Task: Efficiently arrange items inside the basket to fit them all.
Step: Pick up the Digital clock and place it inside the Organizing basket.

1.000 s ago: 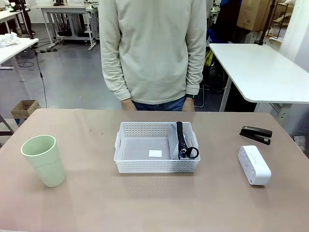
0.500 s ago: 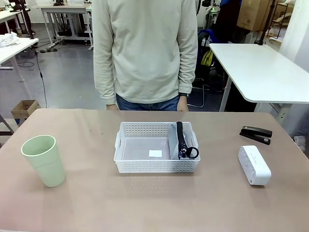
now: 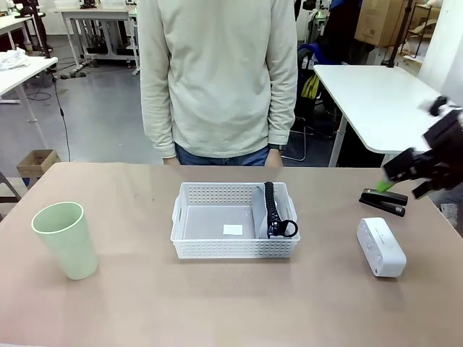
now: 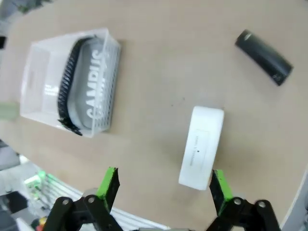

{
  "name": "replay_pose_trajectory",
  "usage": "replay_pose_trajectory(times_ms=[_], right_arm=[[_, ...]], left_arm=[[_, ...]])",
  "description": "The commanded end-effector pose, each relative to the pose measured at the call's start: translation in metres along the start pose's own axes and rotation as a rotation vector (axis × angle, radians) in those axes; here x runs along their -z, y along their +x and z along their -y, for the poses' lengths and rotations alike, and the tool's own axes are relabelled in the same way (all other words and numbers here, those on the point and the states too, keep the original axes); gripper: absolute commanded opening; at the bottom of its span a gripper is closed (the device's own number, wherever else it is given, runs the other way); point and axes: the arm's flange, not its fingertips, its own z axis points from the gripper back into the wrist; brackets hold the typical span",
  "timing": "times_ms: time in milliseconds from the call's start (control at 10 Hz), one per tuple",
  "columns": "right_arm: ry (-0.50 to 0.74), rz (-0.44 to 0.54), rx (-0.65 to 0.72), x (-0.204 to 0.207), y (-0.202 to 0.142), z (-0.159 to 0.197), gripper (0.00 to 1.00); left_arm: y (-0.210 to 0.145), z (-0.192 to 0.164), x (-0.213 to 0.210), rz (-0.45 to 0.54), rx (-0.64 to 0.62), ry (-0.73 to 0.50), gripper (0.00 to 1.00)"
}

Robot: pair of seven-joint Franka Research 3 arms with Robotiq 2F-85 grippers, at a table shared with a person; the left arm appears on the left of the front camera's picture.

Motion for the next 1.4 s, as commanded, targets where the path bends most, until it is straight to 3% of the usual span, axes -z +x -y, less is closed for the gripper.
replay_pose_trajectory(times_ms=[0,300,500,600,1100,1300], right_arm=[[-0.128,0.001,0.026,0.033,-0.046,-0.005,1.00],[-0.241,0.073,0.055,0.033,-0.054,0.001,1.00],[-0.300,0.051,0.071,0.036,-0.055,0.006,1.00],[-0.241,0.031,0.036,0.014,0.002,-0.013,1.00],[-0.275,0.031,0.043,0.016,0.002,-0.012,1.00],[-0.258,-0.059,0.061,0.048,0.004,-0.003,1.00]], left_arm=[[-0.001,0.001,-0.002,-0.005,0.020,-0.008,1.00],[-0.001,0.001,-0.002,-0.005,0.020,-0.008,1.00],[-0.001,0.001,-0.002,-0.005,0.020,-0.008,1.00],[-0.001,0.001,-0.002,-0.005,0.020,-0.008,1.00],[-0.001,0.001,-0.002,-0.005,0.020,-0.008,1.00],[-0.001,0.001,-0.002,-0.005,0.020,-0.008,1.00]])
